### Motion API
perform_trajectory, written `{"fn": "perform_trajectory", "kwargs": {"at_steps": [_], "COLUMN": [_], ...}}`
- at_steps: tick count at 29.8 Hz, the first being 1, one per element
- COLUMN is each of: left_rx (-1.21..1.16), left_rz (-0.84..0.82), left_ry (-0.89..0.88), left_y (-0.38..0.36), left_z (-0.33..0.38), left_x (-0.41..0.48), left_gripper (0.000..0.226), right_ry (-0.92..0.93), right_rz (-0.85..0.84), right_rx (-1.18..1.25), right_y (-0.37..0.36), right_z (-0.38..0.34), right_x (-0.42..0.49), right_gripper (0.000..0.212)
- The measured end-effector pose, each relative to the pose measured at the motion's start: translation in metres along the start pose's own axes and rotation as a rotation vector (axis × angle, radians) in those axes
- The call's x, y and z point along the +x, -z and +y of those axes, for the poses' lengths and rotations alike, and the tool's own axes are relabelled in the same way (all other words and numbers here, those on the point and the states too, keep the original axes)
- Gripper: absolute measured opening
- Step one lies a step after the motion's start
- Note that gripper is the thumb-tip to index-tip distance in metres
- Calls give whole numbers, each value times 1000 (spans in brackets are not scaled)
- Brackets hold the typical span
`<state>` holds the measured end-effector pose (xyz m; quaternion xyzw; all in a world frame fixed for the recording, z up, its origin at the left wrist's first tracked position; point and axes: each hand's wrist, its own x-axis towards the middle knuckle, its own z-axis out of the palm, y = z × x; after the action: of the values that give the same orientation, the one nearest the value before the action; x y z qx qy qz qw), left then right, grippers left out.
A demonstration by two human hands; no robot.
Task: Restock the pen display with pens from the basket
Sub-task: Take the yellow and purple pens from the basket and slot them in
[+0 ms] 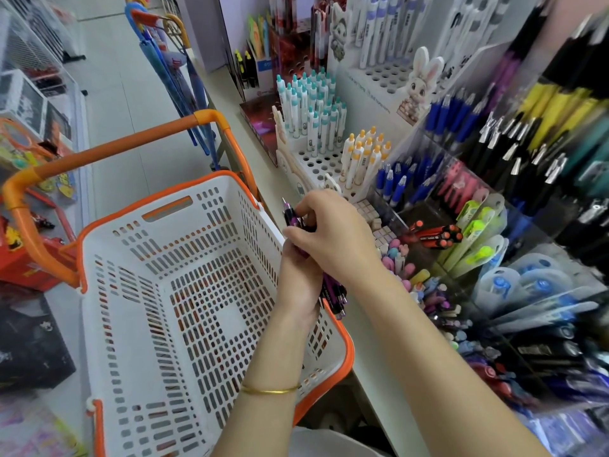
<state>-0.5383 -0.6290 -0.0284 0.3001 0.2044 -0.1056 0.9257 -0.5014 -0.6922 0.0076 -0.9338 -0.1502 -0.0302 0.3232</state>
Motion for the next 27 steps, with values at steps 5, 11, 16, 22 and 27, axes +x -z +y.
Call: {"fn": "perform_trajectory", "kwargs": {"at_steps": [5,11,16,22,27], "left_rx": [462,360,114,-91,69], "left_rz": [30,63,114,86,104], "left_ry": [-199,-83,-112,-194,-357], "left_y": [4,10,-1,-12,-23], "left_z": [-2,-5,2,8,11], "left_x": [3,-3,-1,-2,-3], "left_gripper": [9,2,10,18,13], "right_ry": [-149,-269,-254,-248,-293], "right_rz": [102,566,564,430,414], "right_rx": [350,738,680,531,568], "right_y": [4,31,23,-5,-4], "right_z": [-4,-4,5,14,11], "right_x": [8,11,-17,-47,-52], "right_gripper": [9,18,18,17,20]}}
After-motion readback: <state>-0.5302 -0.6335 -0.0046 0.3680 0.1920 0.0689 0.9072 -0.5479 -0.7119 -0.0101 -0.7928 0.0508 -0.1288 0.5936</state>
